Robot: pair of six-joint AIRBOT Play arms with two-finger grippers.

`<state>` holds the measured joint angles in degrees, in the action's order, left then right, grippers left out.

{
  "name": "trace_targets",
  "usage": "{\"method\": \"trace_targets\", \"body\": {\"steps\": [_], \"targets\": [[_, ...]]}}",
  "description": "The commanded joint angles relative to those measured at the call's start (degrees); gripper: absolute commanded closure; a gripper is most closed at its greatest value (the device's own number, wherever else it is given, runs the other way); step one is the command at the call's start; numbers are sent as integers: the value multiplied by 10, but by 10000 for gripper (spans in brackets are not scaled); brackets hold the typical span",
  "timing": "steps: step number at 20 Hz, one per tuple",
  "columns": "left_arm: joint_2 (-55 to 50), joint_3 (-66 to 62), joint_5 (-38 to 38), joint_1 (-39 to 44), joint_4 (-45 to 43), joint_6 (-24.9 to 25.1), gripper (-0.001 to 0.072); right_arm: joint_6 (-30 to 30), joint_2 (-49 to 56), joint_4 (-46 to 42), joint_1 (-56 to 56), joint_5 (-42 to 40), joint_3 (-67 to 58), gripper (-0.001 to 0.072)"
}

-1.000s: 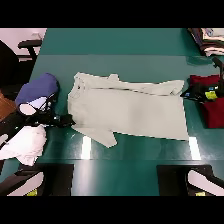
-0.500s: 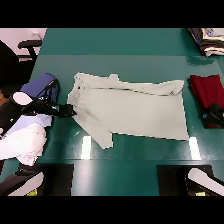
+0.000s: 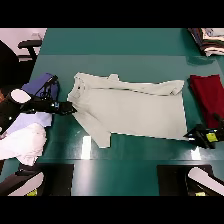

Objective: Fold the shirts.

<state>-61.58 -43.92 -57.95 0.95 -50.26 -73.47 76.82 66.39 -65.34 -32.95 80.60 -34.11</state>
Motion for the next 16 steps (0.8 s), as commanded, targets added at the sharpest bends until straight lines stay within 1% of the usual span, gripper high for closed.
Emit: {"method": "trace_targets", "body": {"steps": [1,2,3,4,5,7,9,11,13,16], "targets": [[0,-1,2,0,2,0,679,-2,0,48,42,-73,23,351],[0,-1,3,0,2,0,679,-2,0,63,54,-87,23,423],[0,-1,2,0,2,0,679,-3,0,71,66,-97,23,524],[1,-2,0,0,2,0,680,-3,0,74,78,-102,23,642],[3,-6,-7,0,2,0,681,-4,-3,73,90,-100,21,693],[32,-23,-18,0,0,-1,682,-9,-33,72,117,-86,-3,693],[81,-66,-26,-1,-10,-16,682,-9,-81,73,136,-72,-64,694],[133,-141,-36,-1,-12,-17,681,-9,-134,73,151,-69,-169,694],[175,-242,-38,0,-12,-17,681,-8,-173,73,155,-71,-287,694],[208,-417,-36,0,-13,-18,681,-8,-205,72,144,-66,-481,693]]}}
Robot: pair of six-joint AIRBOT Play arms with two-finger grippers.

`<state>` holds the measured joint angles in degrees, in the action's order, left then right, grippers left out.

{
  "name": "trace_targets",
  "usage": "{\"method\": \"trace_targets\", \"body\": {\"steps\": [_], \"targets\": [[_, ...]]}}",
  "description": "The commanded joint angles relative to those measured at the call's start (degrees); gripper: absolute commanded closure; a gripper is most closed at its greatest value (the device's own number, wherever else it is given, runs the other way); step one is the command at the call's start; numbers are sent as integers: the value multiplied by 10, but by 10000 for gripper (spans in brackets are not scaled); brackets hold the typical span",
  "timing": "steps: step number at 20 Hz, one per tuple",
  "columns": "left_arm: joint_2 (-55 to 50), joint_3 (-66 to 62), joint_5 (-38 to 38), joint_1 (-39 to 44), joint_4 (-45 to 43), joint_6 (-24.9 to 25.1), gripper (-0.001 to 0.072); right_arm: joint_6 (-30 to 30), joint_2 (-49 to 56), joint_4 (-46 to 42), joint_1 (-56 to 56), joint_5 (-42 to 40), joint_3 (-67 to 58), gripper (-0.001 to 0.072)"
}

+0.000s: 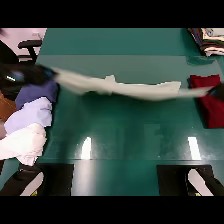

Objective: Fold the shirts.

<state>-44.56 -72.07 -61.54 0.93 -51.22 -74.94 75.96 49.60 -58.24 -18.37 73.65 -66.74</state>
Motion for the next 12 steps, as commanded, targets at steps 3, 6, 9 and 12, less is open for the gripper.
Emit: {"method": "trace_targets", "body": {"steps": [3,6,9,12], "targets": [[41,-297,2,0,-16,-33,681,1,-46,-3,-28,14,-318,694],[41,-393,18,0,-38,-63,682,14,-43,-4,-59,31,-429,695],[40,-434,34,0,-91,-84,682,32,-10,-3,-73,77,-523,695],[14,-431,-41,0,-186,-125,682,57,45,-1,-73,134,-560,696]]}}
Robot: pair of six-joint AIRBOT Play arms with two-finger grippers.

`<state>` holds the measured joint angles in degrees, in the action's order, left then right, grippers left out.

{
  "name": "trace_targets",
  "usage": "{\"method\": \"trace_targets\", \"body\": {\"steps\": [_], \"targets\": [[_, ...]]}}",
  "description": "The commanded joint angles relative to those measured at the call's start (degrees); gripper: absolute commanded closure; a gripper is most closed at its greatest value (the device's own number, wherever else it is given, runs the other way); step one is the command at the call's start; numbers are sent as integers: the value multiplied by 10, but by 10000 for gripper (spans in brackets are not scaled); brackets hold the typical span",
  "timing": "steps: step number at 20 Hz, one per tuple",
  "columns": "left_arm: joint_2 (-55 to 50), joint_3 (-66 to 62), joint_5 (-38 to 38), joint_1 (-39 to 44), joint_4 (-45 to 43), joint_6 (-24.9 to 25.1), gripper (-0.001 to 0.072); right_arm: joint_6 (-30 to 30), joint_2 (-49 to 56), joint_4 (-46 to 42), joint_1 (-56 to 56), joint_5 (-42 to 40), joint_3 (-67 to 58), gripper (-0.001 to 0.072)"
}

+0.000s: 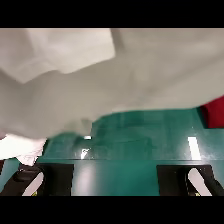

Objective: Fold the shirts.

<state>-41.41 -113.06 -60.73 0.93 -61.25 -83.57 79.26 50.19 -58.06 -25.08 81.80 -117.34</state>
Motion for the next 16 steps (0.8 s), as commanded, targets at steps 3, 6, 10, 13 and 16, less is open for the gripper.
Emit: {"method": "trace_targets", "body": {"steps": [3,6,10,13,16], "targets": [[-86,22,-139,0,-100,-41,680,30,83,-5,6,76,24,696],[-175,120,-151,0,-82,-41,679,30,157,-39,80,101,111,695],[-309,236,-124,0,-73,-33,679,44,285,-160,191,105,184,695],[-419,247,-76,0,-72,-29,679,45,400,-170,221,98,159,696],[-486,244,12,0,-71,-12,679,45,506,-170,226,85,67,695]]}}
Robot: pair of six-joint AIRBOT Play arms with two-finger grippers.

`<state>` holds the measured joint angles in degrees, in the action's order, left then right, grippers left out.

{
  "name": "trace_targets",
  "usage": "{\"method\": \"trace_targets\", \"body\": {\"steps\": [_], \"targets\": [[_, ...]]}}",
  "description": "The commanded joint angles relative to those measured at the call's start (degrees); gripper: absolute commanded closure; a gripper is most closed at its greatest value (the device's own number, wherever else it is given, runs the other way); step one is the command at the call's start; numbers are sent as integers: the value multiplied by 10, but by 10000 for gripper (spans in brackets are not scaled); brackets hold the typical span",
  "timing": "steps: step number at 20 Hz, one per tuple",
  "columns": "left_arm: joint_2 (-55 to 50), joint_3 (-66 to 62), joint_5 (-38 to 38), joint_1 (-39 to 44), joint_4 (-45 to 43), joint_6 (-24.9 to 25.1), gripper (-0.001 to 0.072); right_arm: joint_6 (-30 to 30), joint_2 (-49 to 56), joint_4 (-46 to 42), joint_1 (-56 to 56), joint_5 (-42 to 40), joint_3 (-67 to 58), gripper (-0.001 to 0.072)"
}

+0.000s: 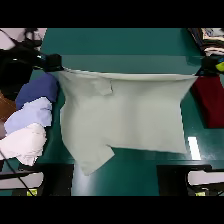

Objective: Fold the shirts.

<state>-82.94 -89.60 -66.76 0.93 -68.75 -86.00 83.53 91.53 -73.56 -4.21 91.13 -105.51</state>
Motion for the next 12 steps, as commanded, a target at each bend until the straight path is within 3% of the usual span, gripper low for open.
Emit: {"method": "trace_targets", "body": {"steps": [1,3,5,9,12], "targets": [[-83,6,93,0,4,12,679,2,117,-15,17,-15,-81,695],[-89,4,122,0,4,16,679,2,148,-9,17,-25,-130,695],[-88,-9,94,0,1,27,679,1,139,-8,17,-36,-120,695],[-88,-7,-48,0,1,55,679,-2,68,-15,18,-56,24,695],[-88,50,-42,0,1,54,679,-2,17,-15,26,-107,151,695]]}}
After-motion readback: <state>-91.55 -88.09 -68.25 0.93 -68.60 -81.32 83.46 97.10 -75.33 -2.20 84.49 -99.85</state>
